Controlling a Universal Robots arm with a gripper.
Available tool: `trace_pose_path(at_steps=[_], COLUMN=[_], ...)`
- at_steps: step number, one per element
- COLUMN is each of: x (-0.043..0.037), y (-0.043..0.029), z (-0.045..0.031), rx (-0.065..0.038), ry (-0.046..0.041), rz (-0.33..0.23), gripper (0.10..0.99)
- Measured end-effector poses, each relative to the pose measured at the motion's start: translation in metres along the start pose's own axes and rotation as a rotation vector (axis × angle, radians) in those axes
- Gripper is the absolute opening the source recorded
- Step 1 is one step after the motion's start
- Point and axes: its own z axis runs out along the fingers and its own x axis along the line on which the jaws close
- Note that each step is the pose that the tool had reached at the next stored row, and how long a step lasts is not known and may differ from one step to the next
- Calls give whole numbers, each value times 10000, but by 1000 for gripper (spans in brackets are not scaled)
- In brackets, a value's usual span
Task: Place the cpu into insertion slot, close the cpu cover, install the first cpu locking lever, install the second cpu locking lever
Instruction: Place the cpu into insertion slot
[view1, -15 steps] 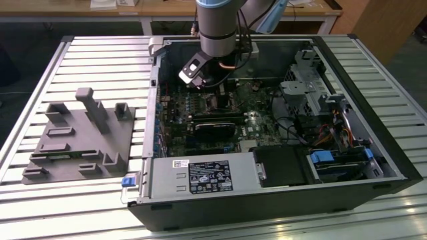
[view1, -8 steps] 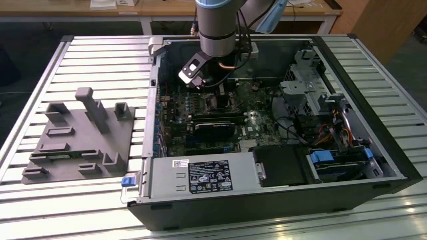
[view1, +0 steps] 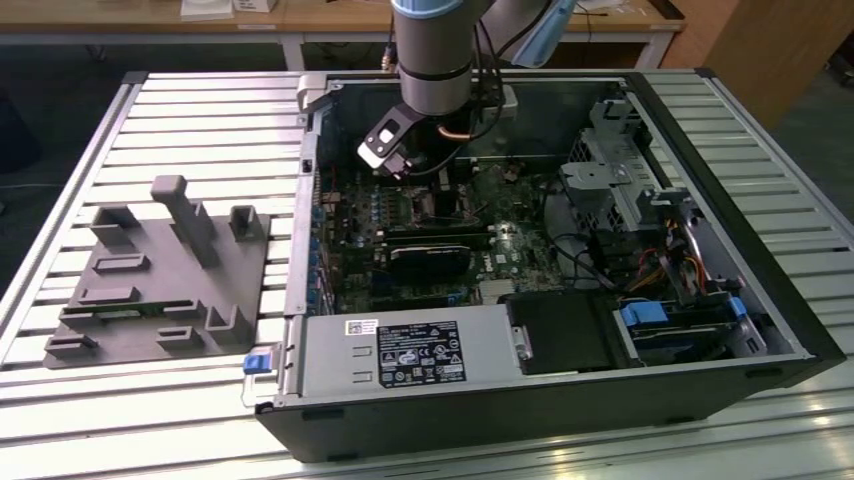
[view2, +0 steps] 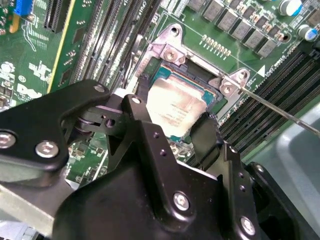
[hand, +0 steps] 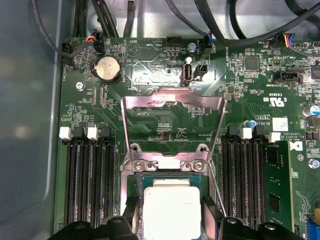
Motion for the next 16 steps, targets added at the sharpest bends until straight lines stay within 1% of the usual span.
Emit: trace_pose_path(at_steps=[1,5,13,16], x=[-1,-2,-2,-2], y=[0,0,12,13], z=[-2,-13,-132,-140], rx=[3,6,3,1], ry=[-3,-9,-7,-3], rz=[-1,-1,-1,-1], gripper=[612,612,612,612])
